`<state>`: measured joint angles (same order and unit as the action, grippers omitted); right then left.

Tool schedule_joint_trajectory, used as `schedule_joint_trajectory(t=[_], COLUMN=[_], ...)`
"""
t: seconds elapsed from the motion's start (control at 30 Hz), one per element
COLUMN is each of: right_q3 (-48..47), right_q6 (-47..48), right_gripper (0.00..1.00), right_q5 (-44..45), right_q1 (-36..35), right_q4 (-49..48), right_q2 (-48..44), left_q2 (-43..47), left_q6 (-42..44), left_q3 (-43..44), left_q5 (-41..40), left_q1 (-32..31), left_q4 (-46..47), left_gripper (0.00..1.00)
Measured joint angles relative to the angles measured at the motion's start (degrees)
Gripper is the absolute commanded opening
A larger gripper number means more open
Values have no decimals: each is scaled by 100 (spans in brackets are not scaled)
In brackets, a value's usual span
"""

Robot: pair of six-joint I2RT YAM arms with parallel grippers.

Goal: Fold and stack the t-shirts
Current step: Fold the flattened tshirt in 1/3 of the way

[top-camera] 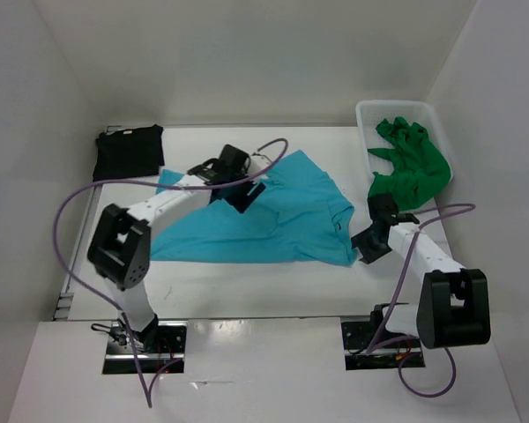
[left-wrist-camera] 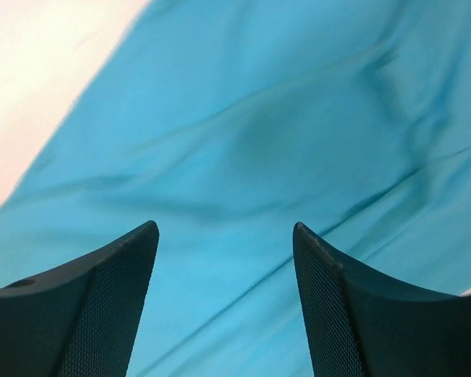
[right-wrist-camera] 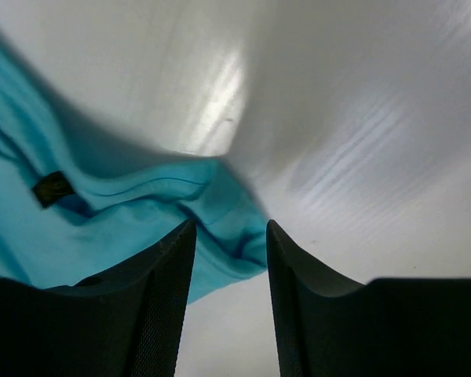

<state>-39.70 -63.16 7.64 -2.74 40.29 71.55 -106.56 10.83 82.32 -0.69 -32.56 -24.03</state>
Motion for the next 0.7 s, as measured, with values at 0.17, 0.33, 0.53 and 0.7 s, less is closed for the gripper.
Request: schedule_joint_trajectory(t=[0.17, 0.33, 0.53, 0.7], right_q3=[243, 107, 168, 46], right_q6=[-125, -205, -455, -483], right_gripper=[8, 0, 0, 22], right_q5=[-374, -531, -348, -111], right_q1=[-13, 7, 166, 308], right_q4=[26, -57, 295, 592], right_q2=[603, 824, 343, -81], left_q2=[1453, 2079, 2275, 2343], left_q6=[155, 450, 817, 903], left_q3=[-1320, -2706, -3536, -3585], left_q5=[-647, -1281, -1670, -1502], left_q1=[872, 2334, 3757, 3875], left_q4=[-26, -146, -411, -601], left_gripper=[77, 77, 77, 77])
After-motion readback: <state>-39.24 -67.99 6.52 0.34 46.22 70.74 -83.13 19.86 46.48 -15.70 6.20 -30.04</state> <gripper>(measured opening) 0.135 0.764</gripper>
